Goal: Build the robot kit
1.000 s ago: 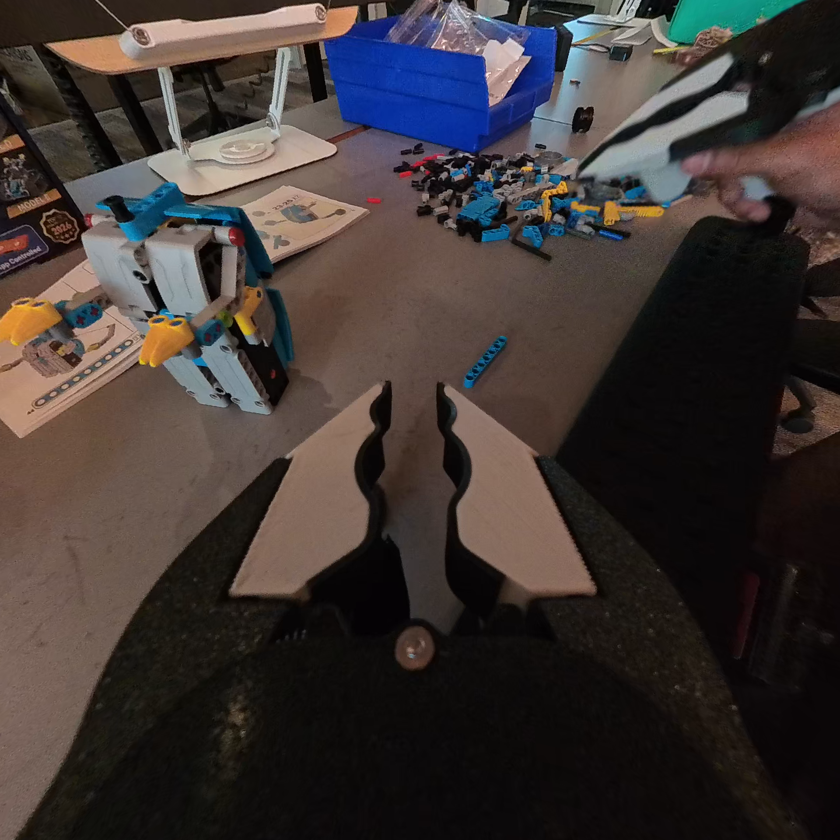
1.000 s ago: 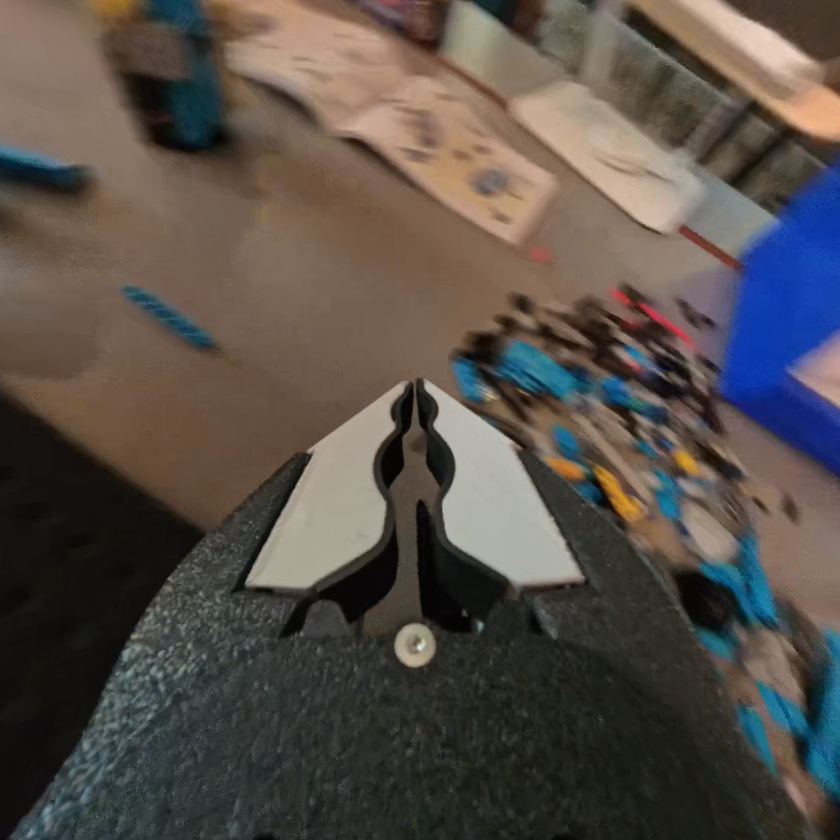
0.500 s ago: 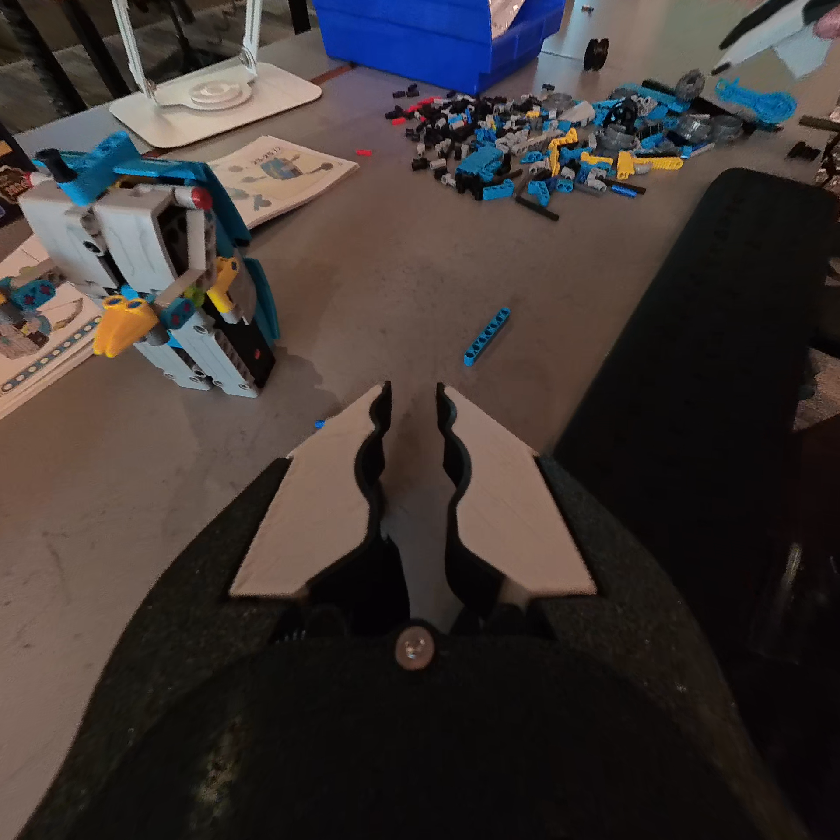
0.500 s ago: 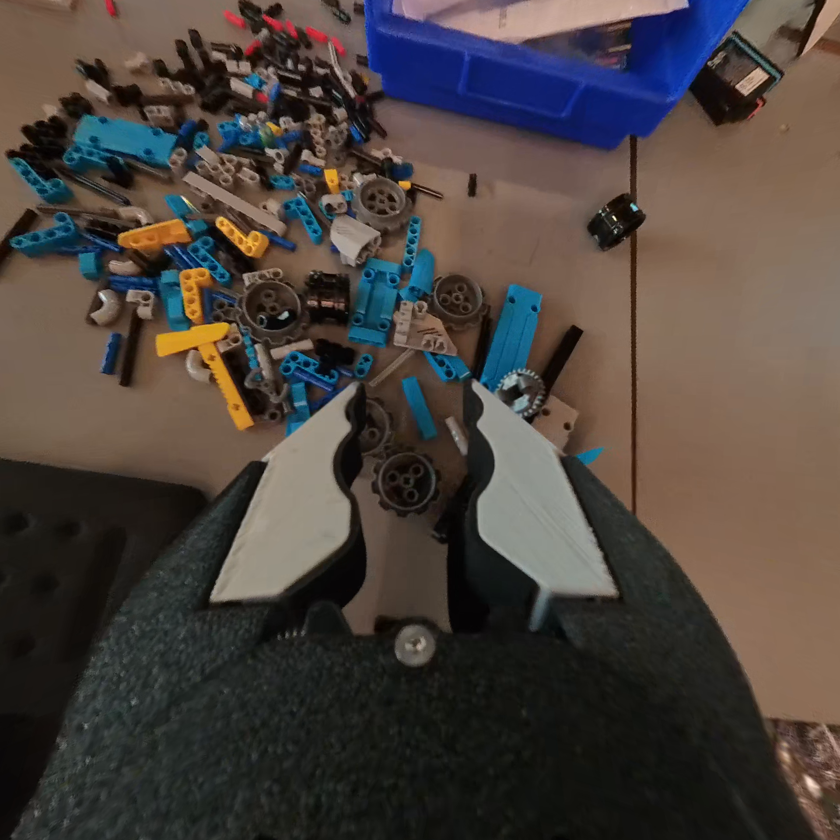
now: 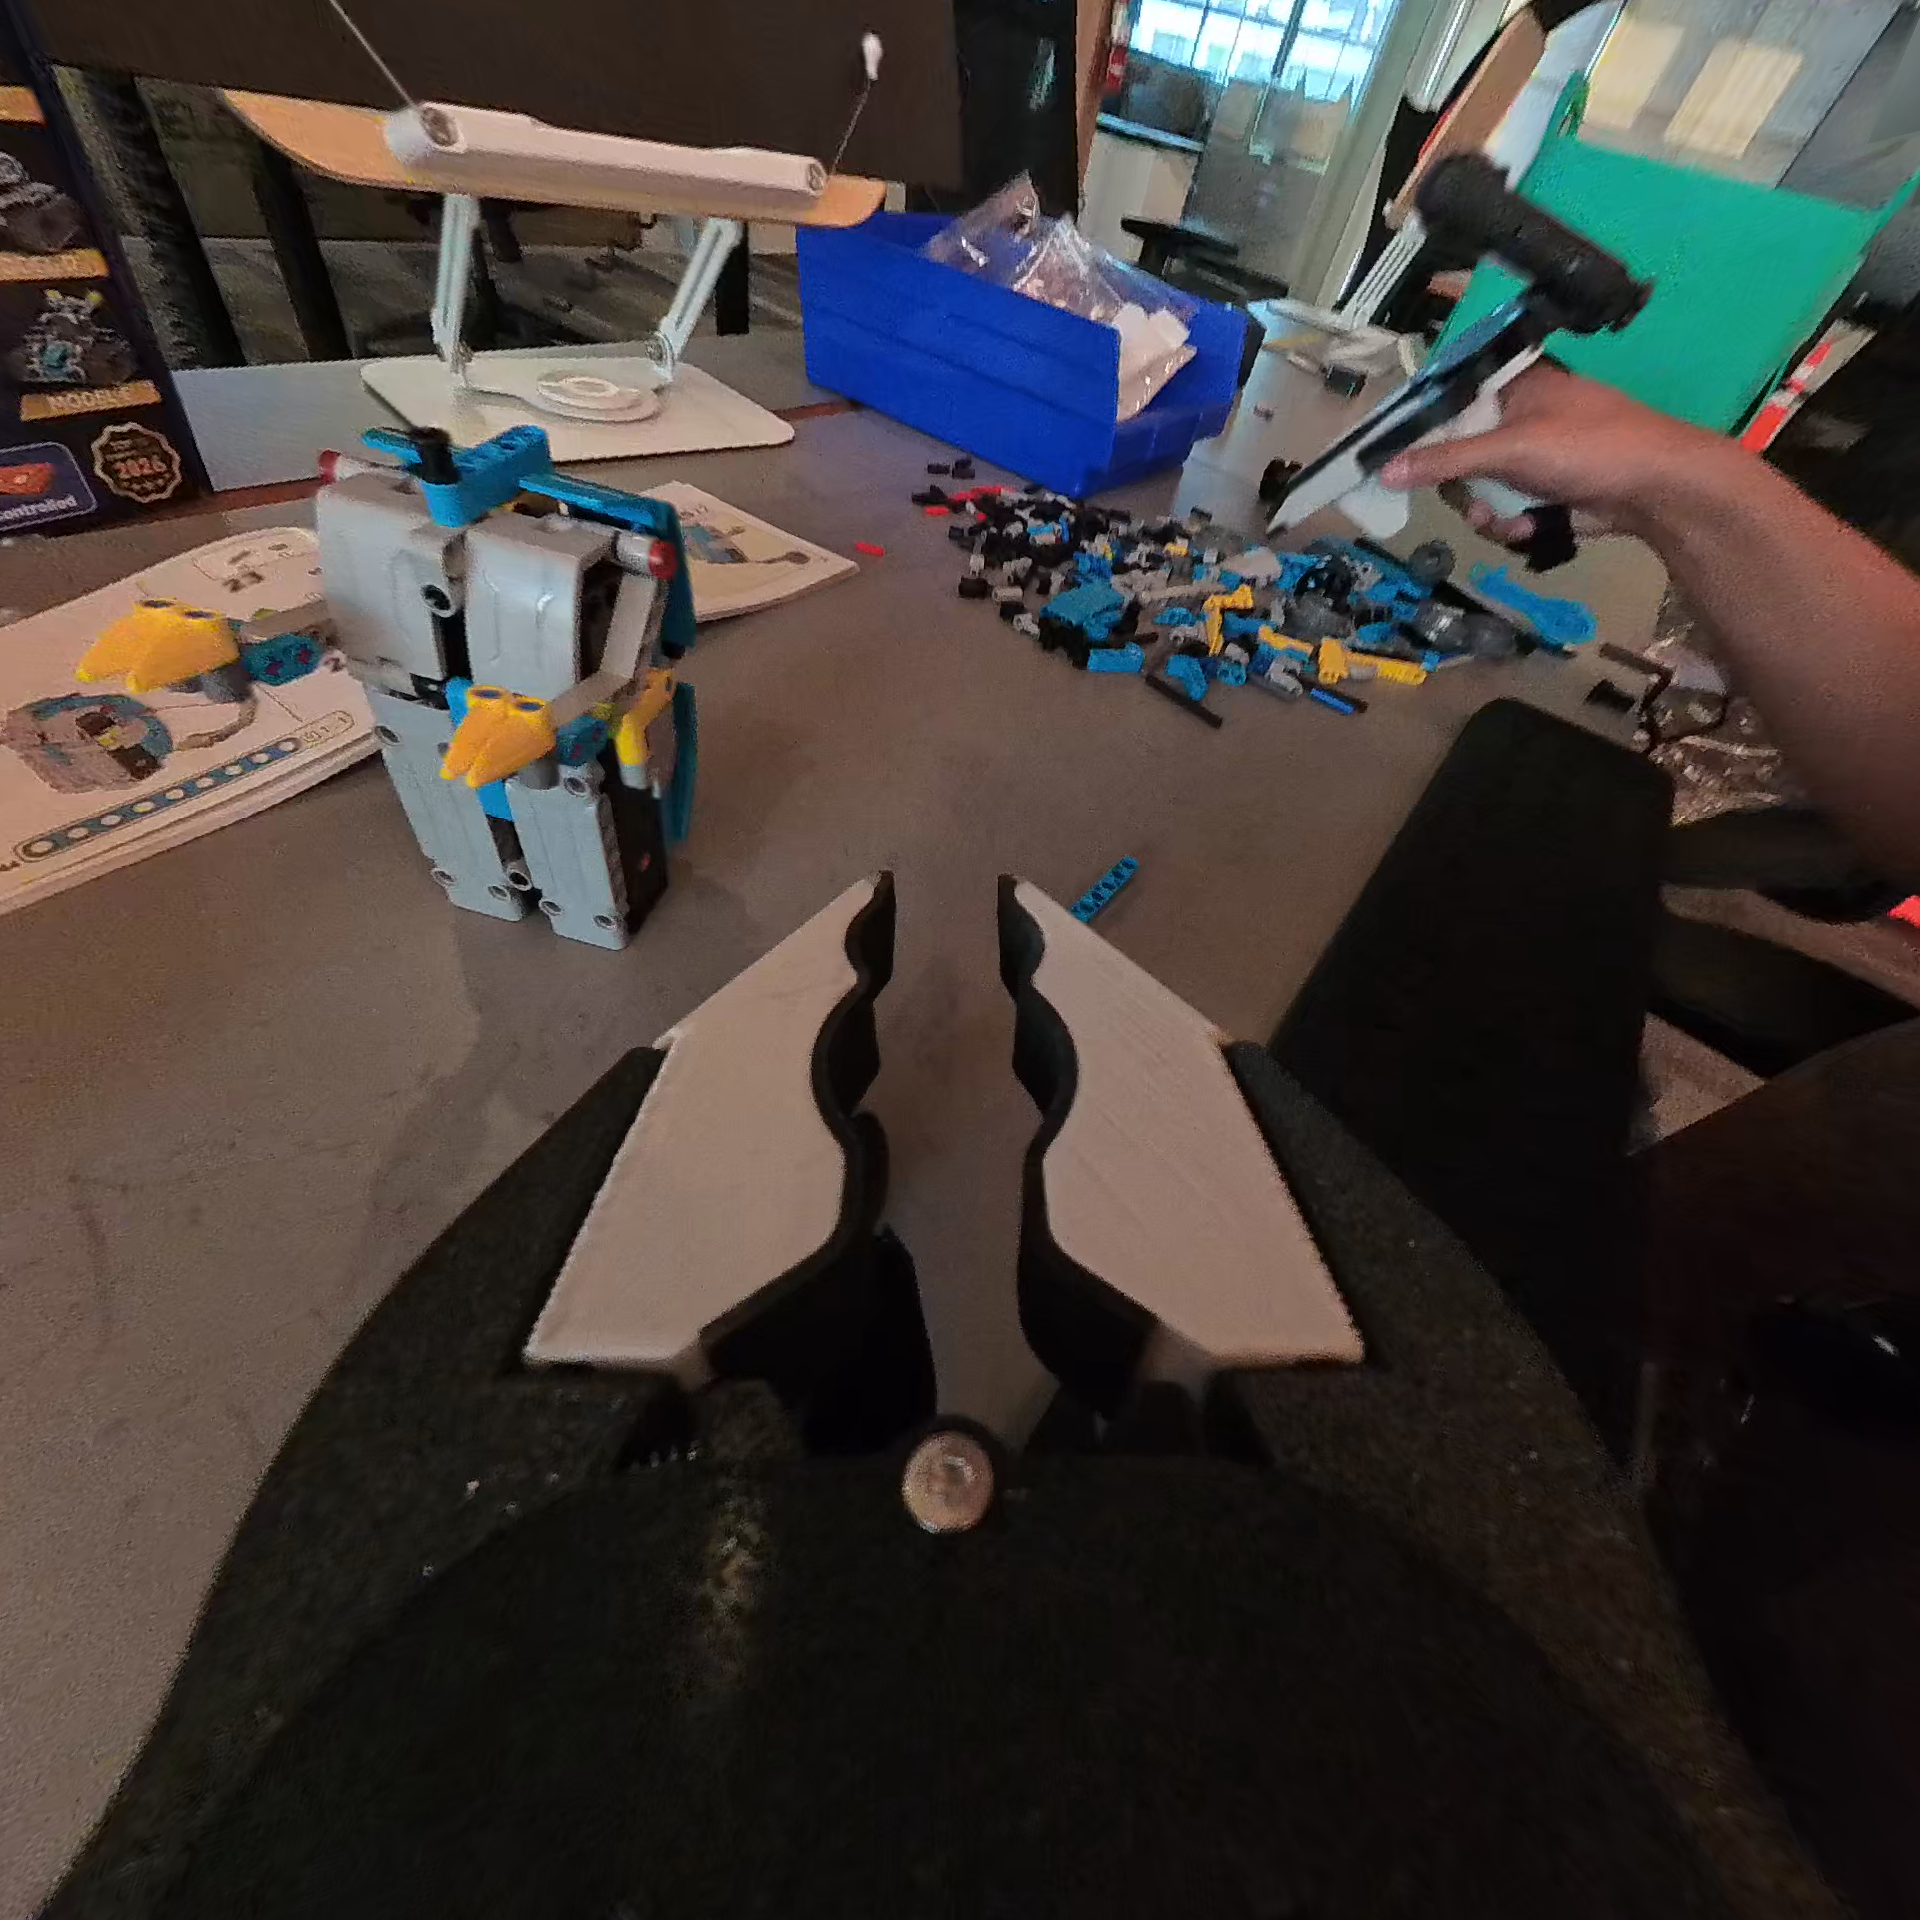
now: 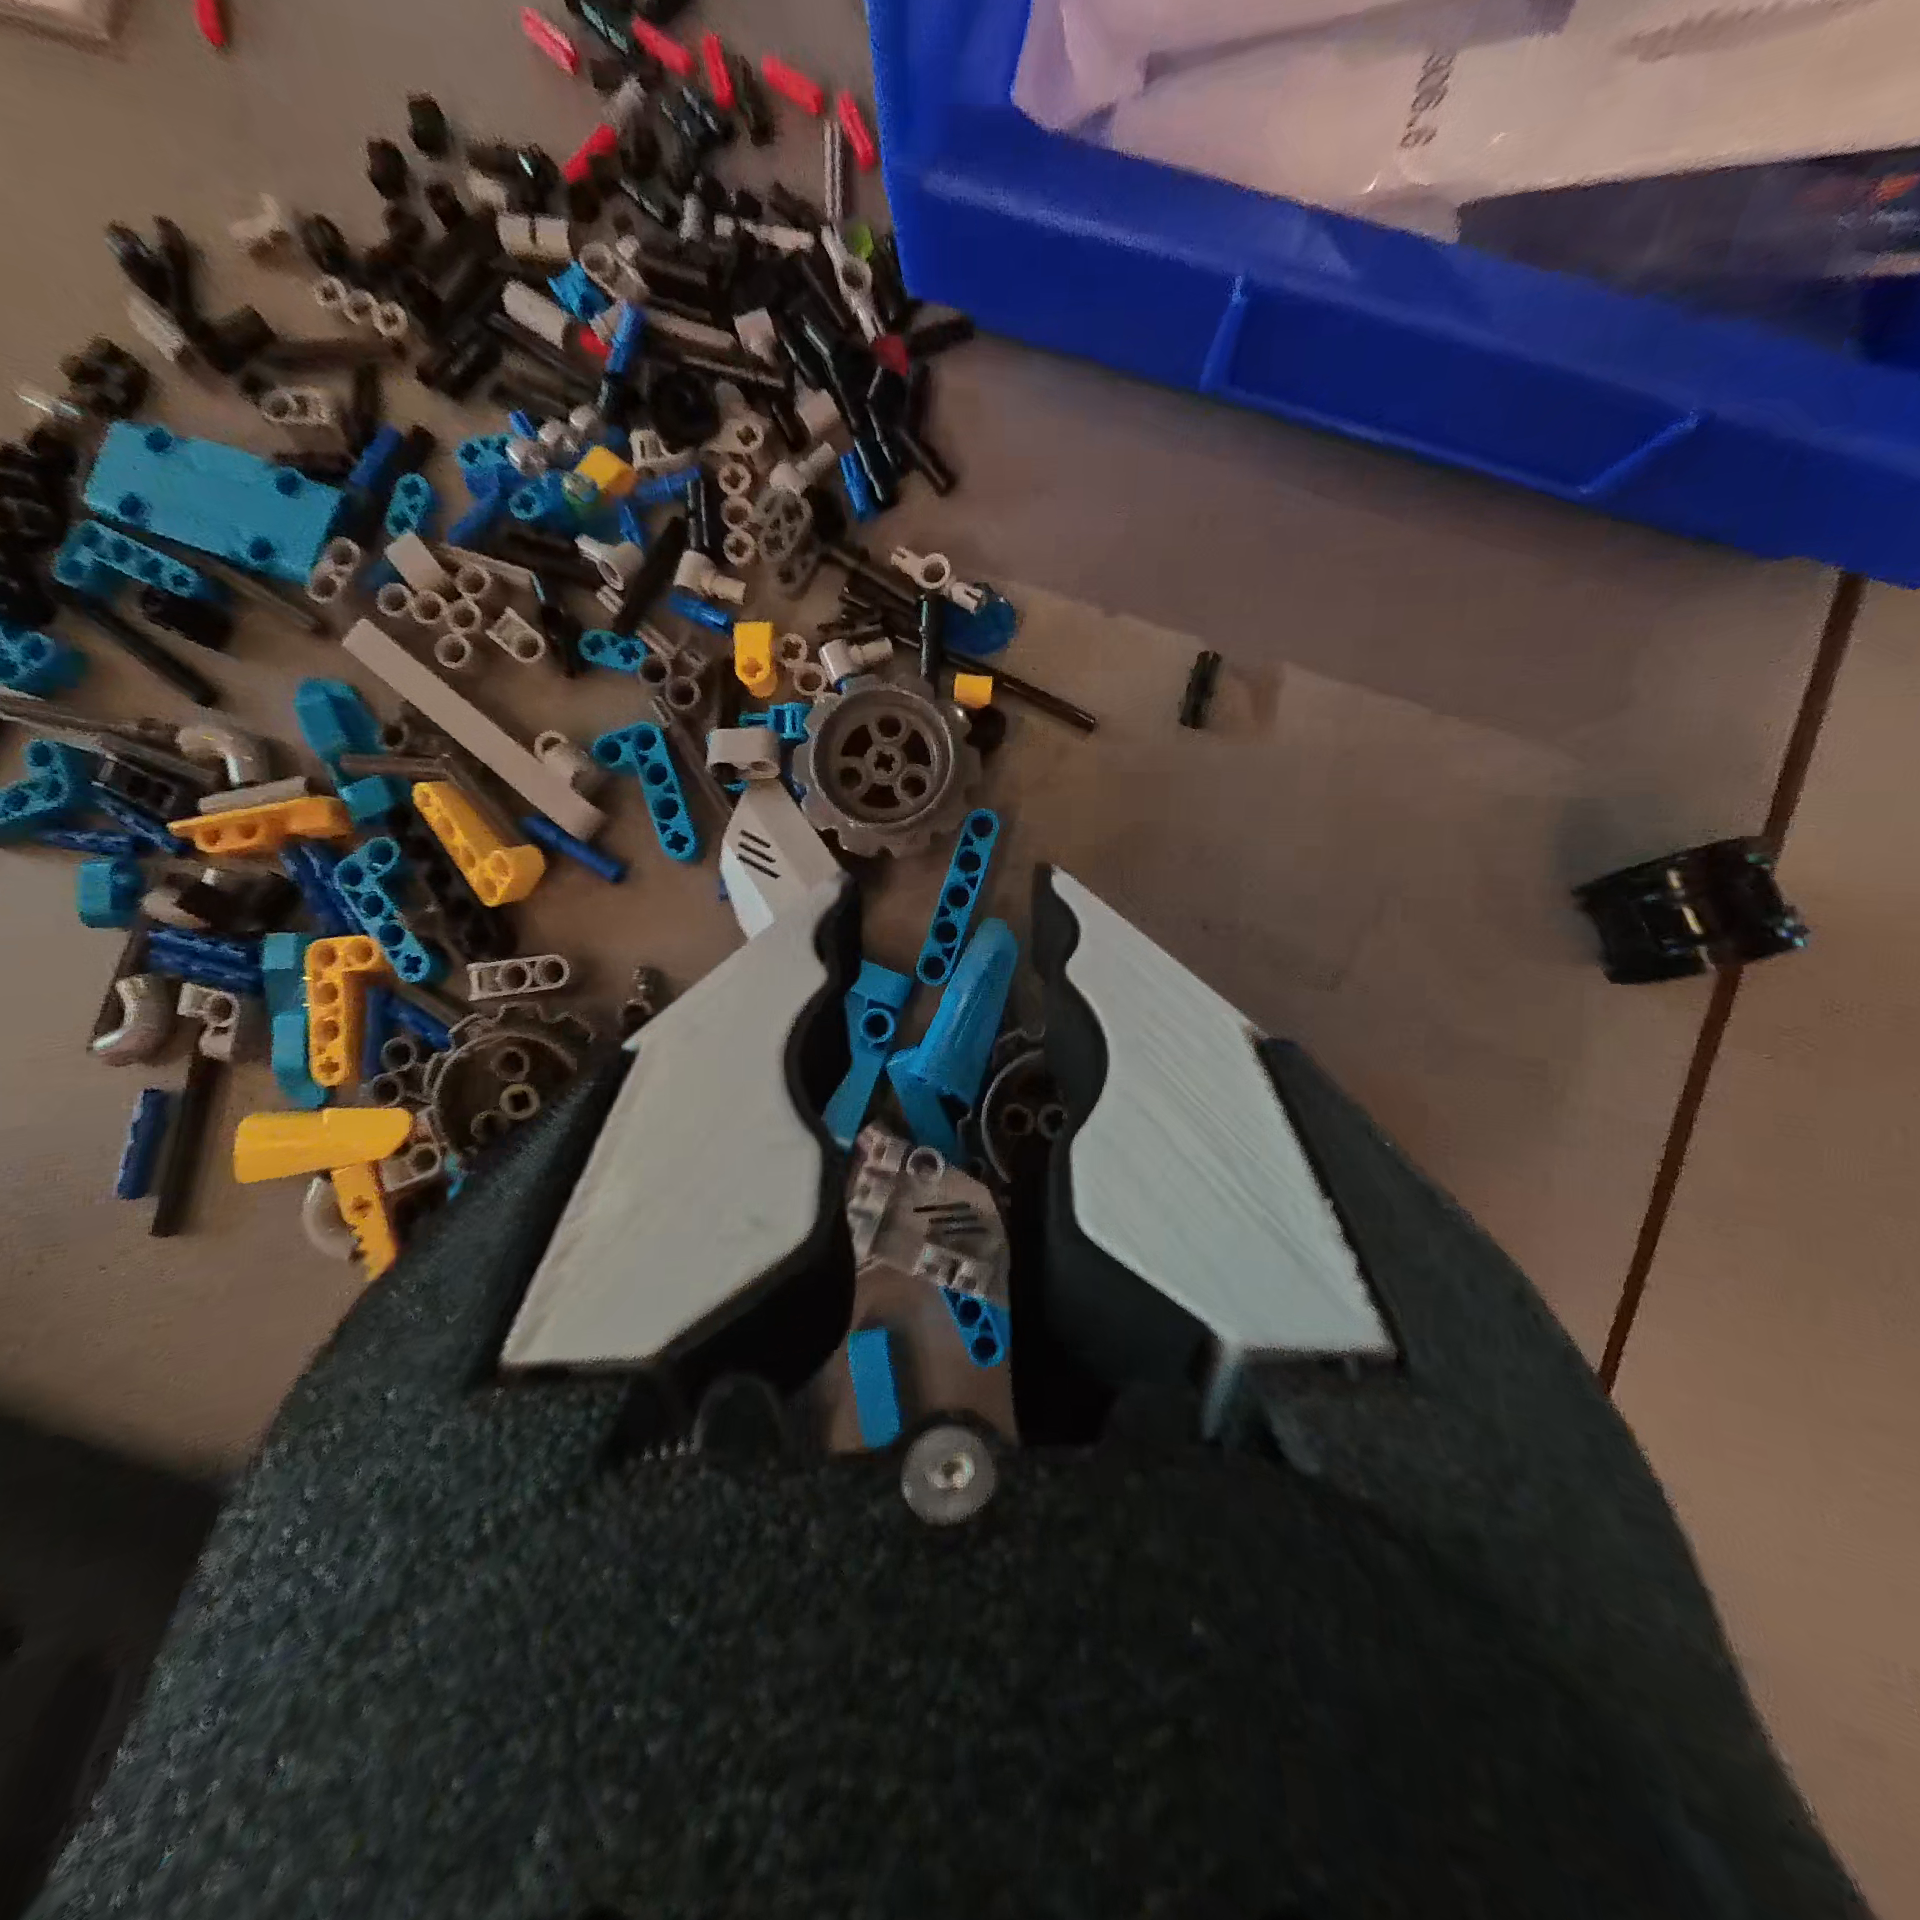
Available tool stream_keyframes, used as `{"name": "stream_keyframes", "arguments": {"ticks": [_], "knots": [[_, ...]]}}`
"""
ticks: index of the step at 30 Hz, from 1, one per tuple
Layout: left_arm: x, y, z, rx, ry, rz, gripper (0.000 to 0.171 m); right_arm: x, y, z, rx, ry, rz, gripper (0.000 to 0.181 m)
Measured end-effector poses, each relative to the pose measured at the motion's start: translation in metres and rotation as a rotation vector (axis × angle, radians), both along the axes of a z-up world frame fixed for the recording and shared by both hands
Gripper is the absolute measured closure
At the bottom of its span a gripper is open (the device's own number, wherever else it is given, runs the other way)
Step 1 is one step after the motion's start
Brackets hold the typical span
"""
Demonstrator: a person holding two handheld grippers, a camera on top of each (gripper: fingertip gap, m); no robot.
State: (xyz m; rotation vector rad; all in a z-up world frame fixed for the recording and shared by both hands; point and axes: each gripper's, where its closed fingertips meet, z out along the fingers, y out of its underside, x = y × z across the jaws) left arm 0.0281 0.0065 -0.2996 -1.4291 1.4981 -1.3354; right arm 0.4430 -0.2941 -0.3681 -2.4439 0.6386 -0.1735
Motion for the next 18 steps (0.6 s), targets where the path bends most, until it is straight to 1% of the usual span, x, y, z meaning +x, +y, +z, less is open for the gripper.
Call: {"name": "stream_keyframes", "arguments": {"ticks": [4,6,10,12,14,15,17,18], "knots": [[-0.002,0.006,0.004,-0.067,-0.022,0.006,0.152,0.003,0.003,-0.014,-0.054,0.004,0.018,0.154],[-0.002,0.007,0.006,-0.088,-0.029,0.006,0.152,0.006,-0.001,-0.020,-0.096,-0.003,0.007,0.154],[-0.003,0.009,0.008,-0.106,-0.040,0.008,0.152,0.008,-0.004,-0.017,-0.092,-0.006,-0.008,0.157],[-0.003,0.009,0.008,-0.106,-0.043,0.007,0.152,0.012,-0.012,-0.017,-0.124,-0.019,-0.014,0.157],[-0.004,0.009,0.009,-0.108,-0.047,0.004,0.152,0.021,-0.032,-0.008,-0.176,-0.081,-0.051,0.155],[-0.004,0.009,0.009,-0.109,-0.051,0.005,0.152,0.022,-0.039,0.000,-0.156,-0.087,-0.064,0.156],[-0.005,0.010,0.011,-0.115,-0.060,0.009,0.152,0.010,-0.044,0.013,-0.072,-0.050,-0.048,0.156],[-0.005,0.010,0.011,-0.118,-0.060,0.010,0.152,0.007,-0.051,0.016,-0.069,-0.049,-0.058,0.156]]}}
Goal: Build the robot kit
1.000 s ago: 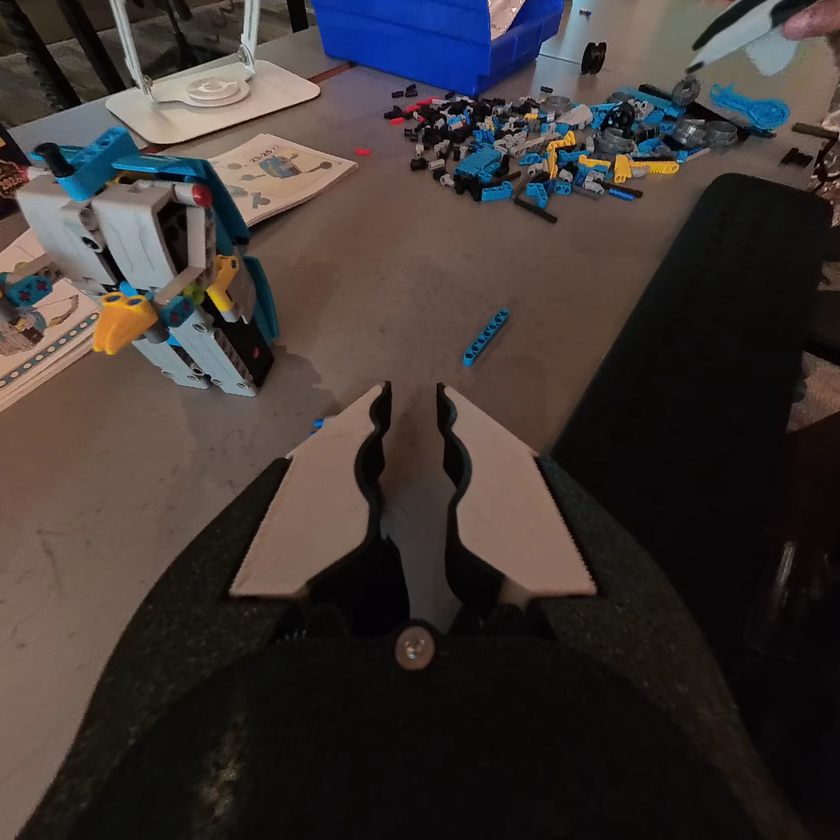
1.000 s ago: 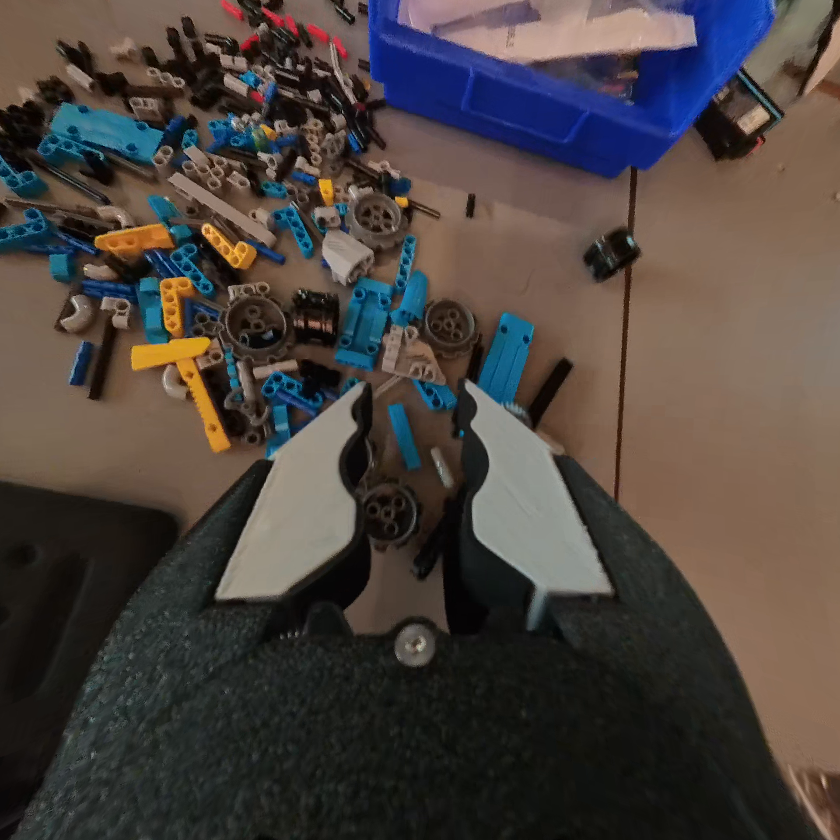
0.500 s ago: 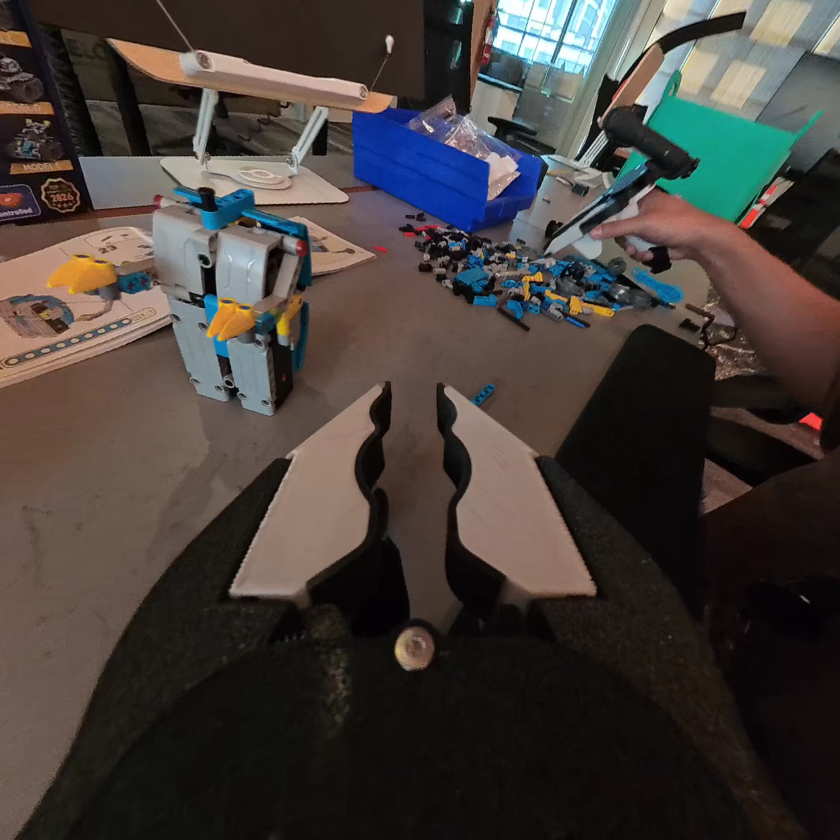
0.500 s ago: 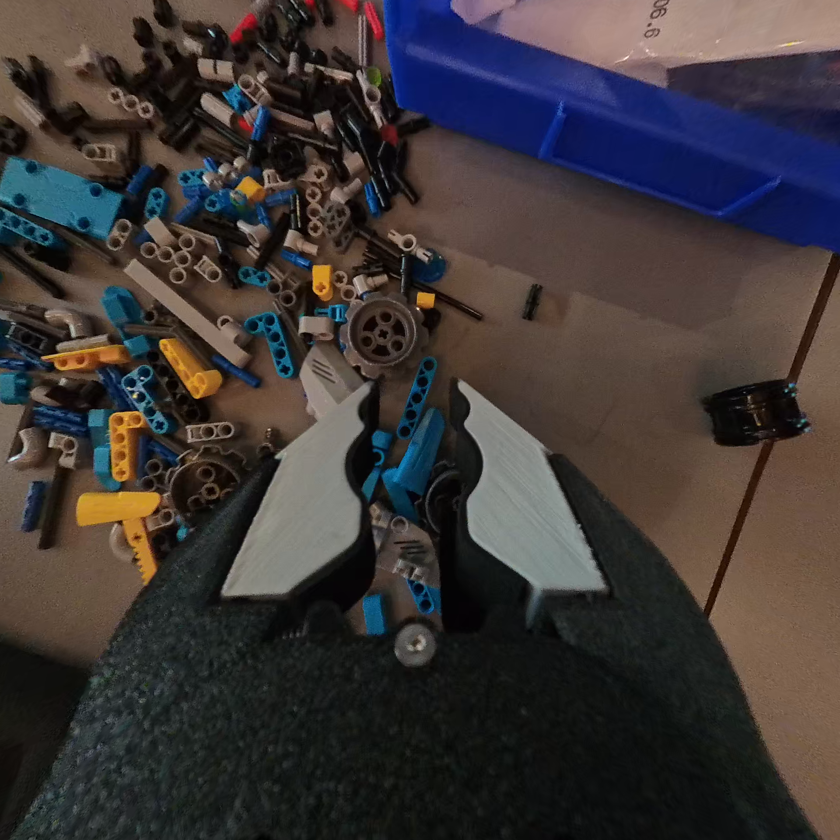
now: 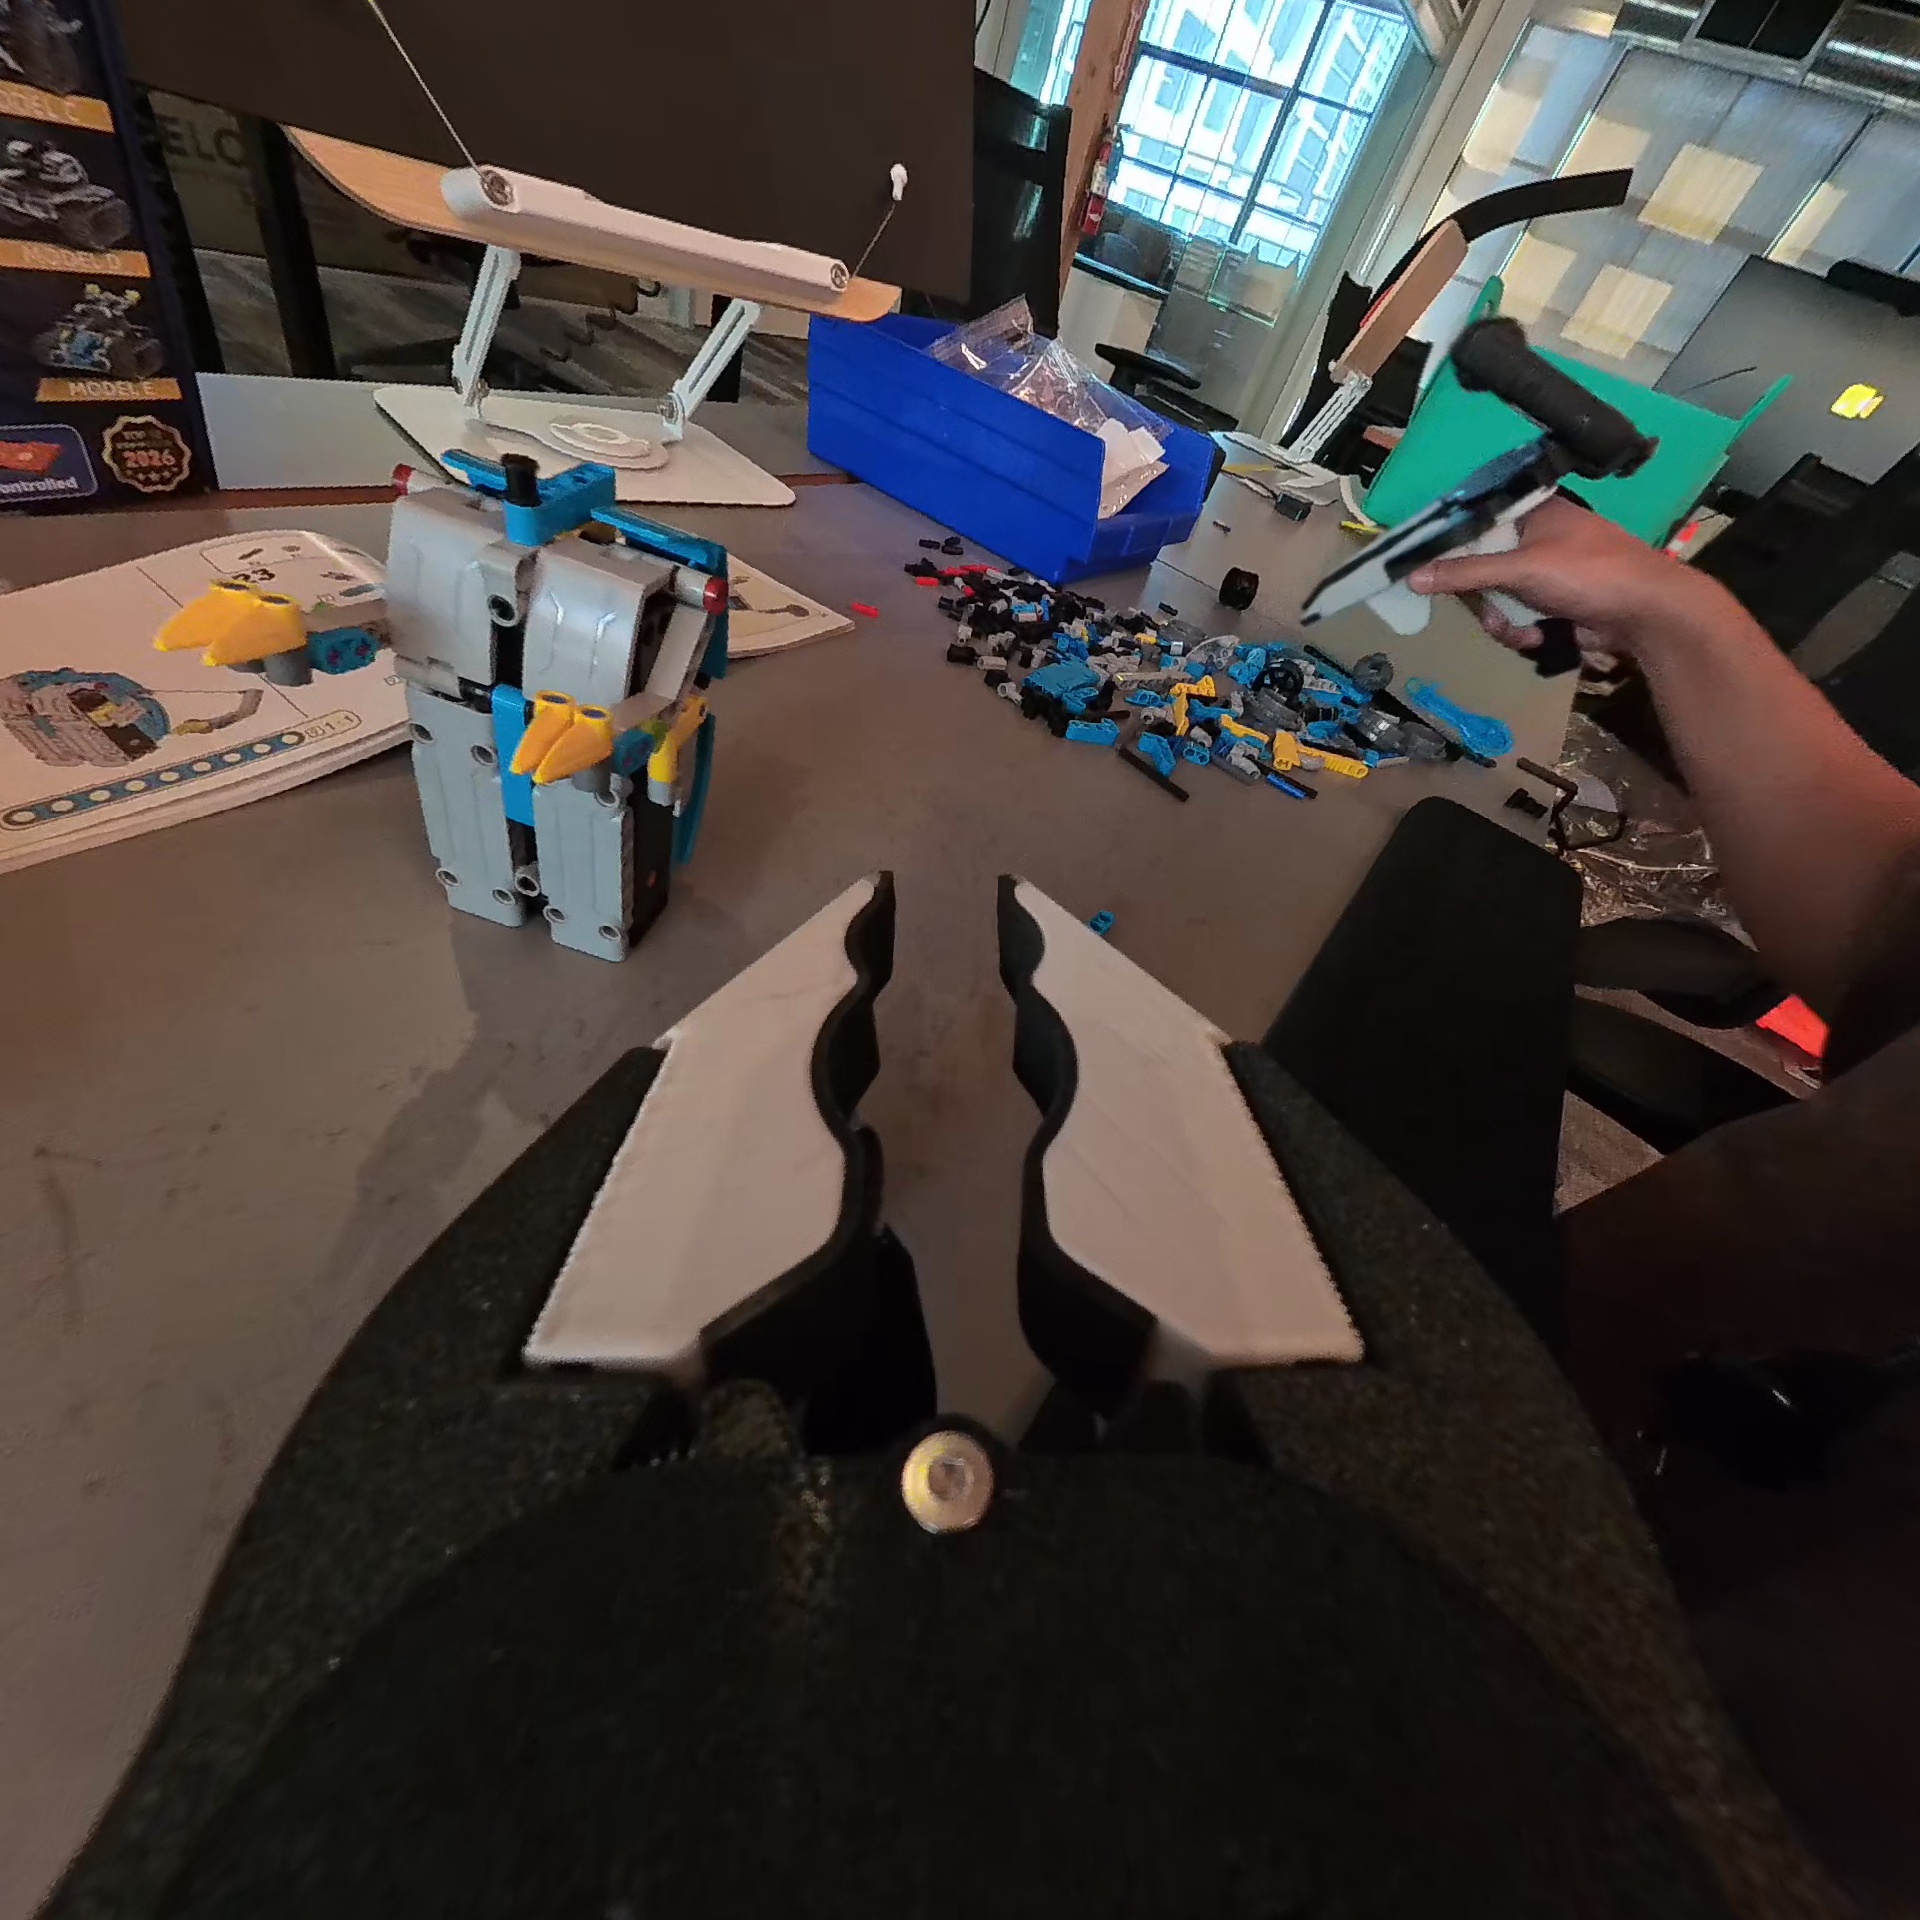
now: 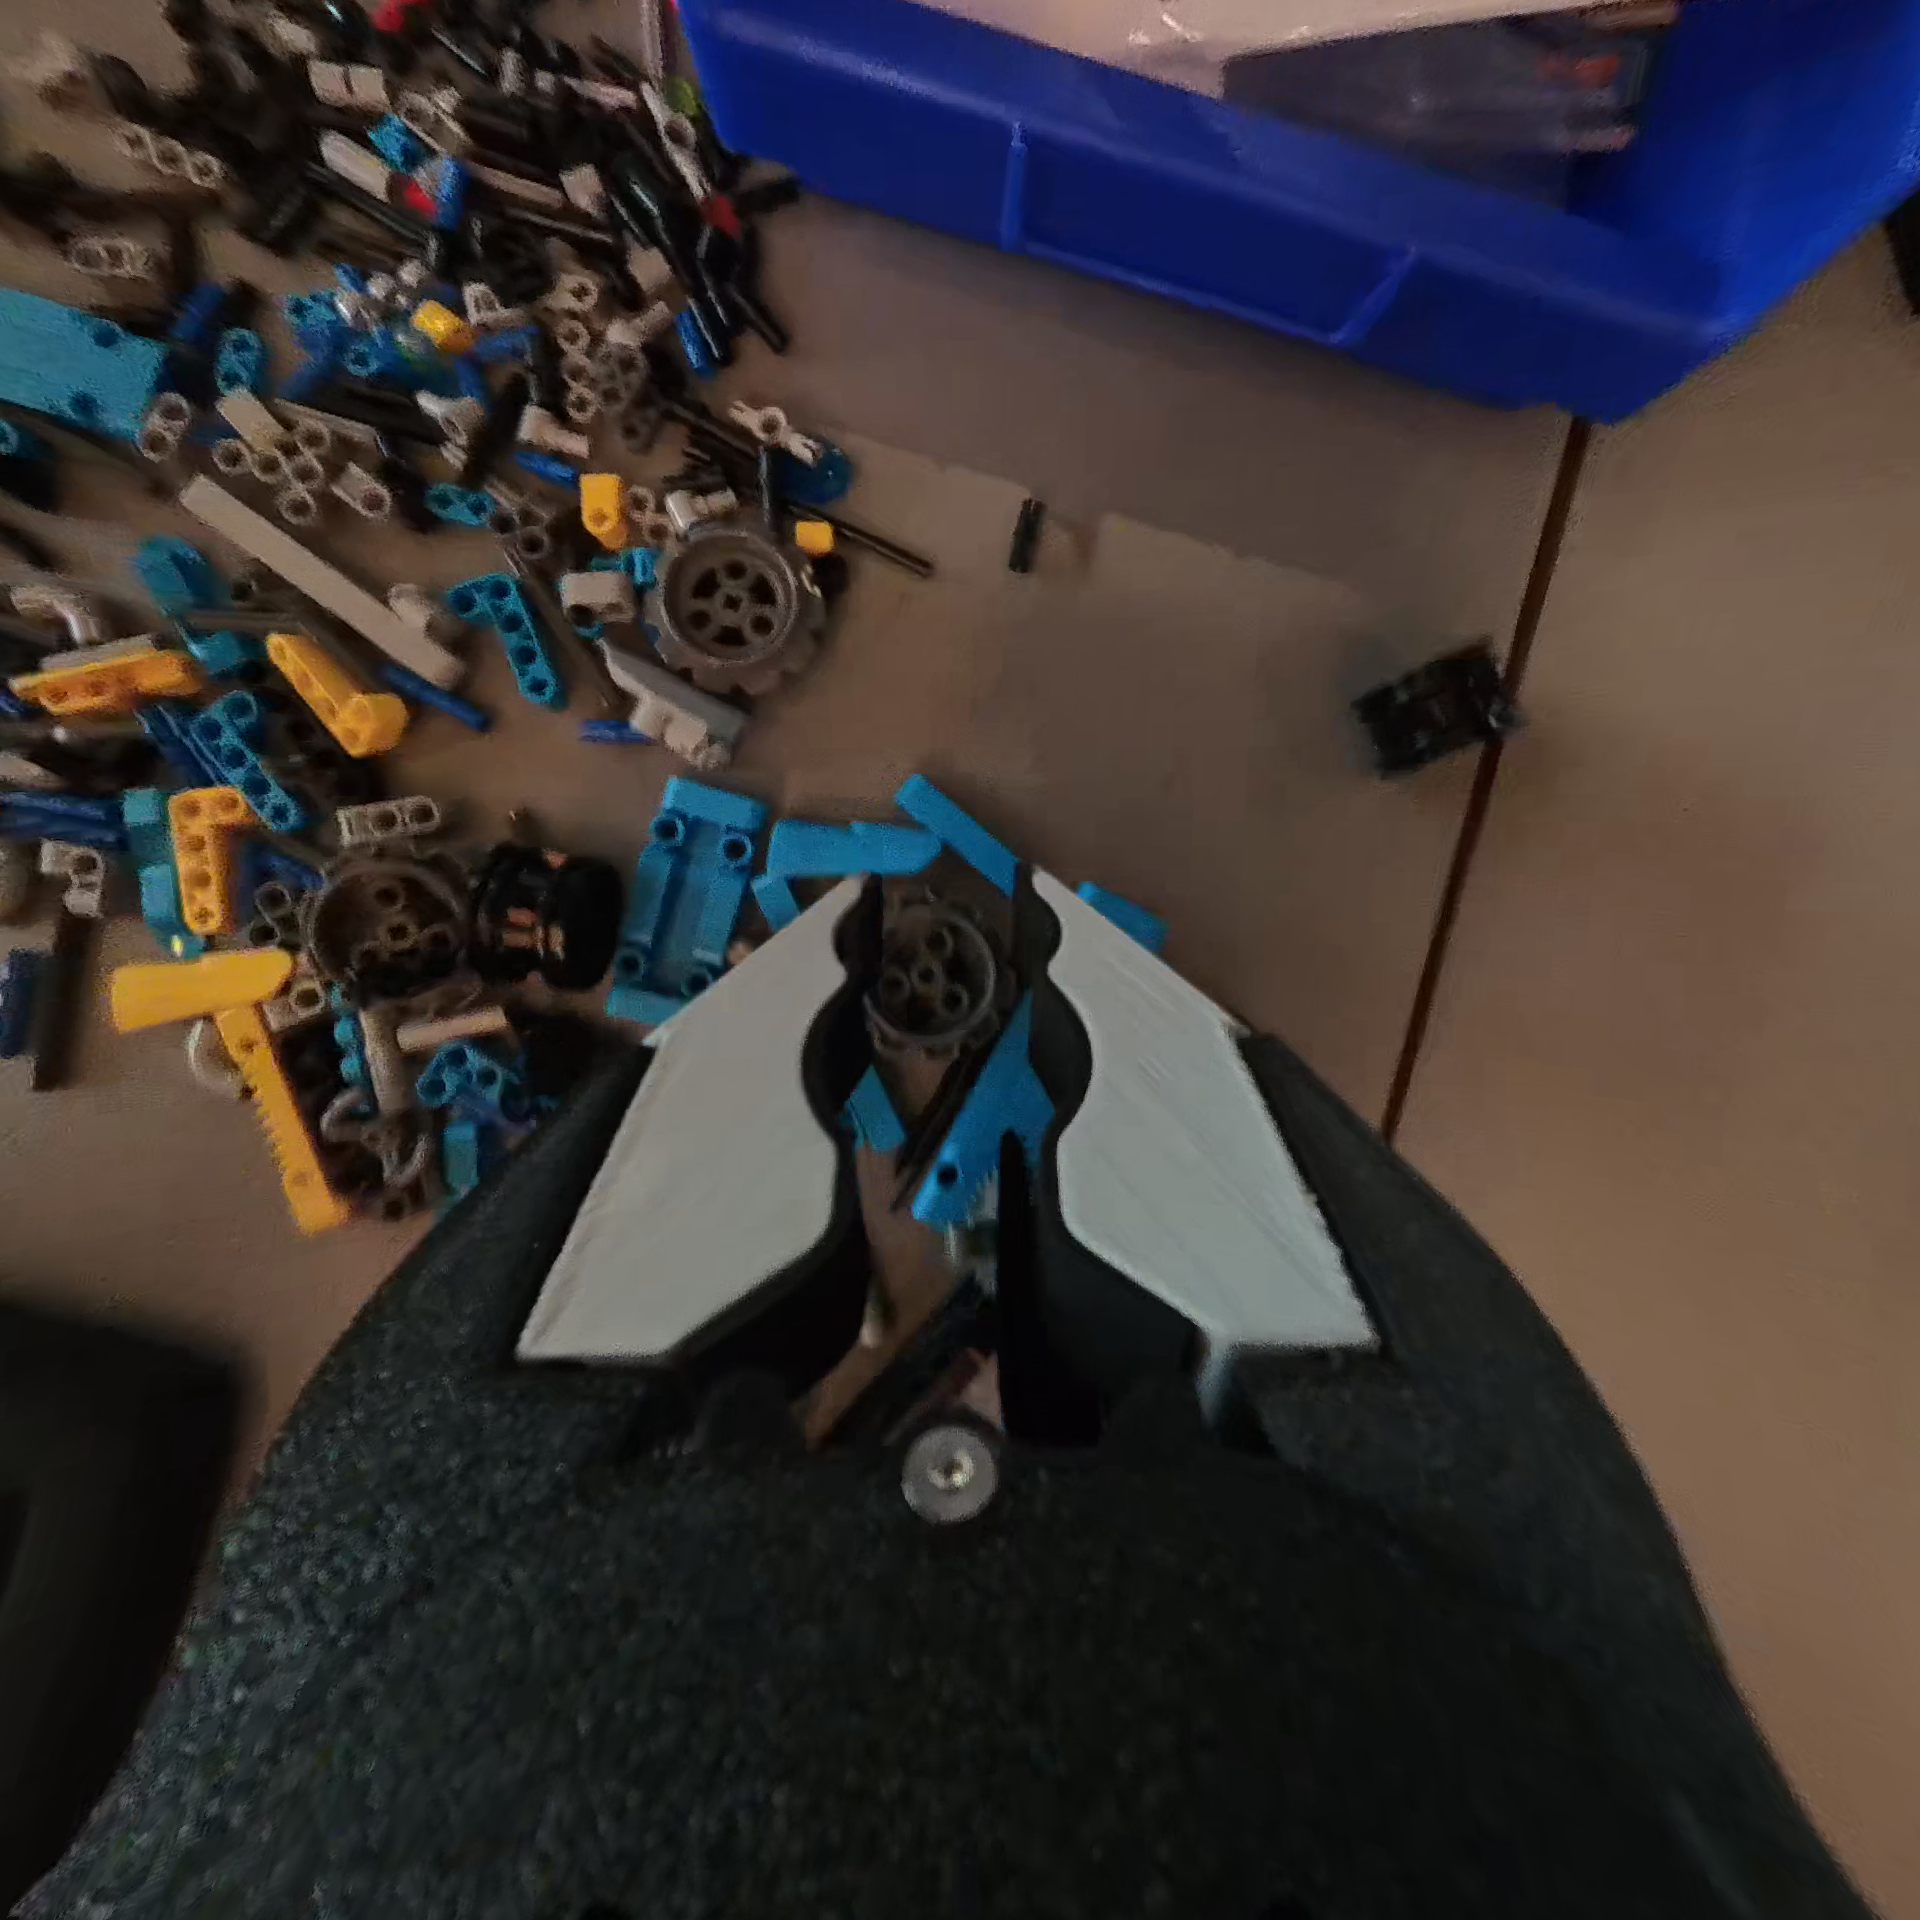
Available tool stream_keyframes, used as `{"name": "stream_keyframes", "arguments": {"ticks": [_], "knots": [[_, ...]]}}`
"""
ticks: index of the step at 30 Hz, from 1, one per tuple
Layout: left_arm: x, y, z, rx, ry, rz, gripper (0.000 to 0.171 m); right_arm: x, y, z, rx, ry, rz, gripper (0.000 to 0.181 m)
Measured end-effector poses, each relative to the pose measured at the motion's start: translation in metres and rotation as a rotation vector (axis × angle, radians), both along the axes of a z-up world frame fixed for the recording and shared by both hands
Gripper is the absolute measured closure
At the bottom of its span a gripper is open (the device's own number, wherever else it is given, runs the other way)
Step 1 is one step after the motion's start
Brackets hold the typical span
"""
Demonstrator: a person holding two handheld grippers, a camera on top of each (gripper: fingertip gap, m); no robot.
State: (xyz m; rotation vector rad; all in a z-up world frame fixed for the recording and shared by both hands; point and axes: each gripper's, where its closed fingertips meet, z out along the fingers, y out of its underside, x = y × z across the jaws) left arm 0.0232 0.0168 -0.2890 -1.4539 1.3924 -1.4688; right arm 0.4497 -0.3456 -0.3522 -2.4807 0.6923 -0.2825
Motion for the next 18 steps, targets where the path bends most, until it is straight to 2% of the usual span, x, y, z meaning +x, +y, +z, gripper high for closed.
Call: {"name": "stream_keyframes", "arguments": {"ticks": [2,5,8,11,14,18], "knots": [[0.001,0.000,-0.001,-0.004,0.007,-0.003,0.152,-0.009,-0.017,-0.004,-0.047,-0.005,0.001,0.156],[0.001,-0.001,-0.002,-0.001,0.014,-0.008,0.152,-0.034,-0.025,-0.017,-0.080,0.019,0.089,0.155],[0.001,-0.002,-0.002,0.006,0.014,-0.009,0.152,-0.041,-0.032,-0.030,-0.102,0.024,0.111,0.155],[0.000,-0.002,-0.001,0.014,0.007,-0.004,0.152,-0.041,-0.029,-0.034,-0.073,0.026,0.134,0.157],[0.000,-0.002,-0.001,0.021,0.002,0.000,0.152,-0.047,-0.017,-0.038,0.003,0.099,0.158,0.155],[-0.001,-0.001,0.000,0.027,-0.001,0.008,0.152,-0.044,-0.015,-0.030,0.030,0.083,0.155,0.154]]}}
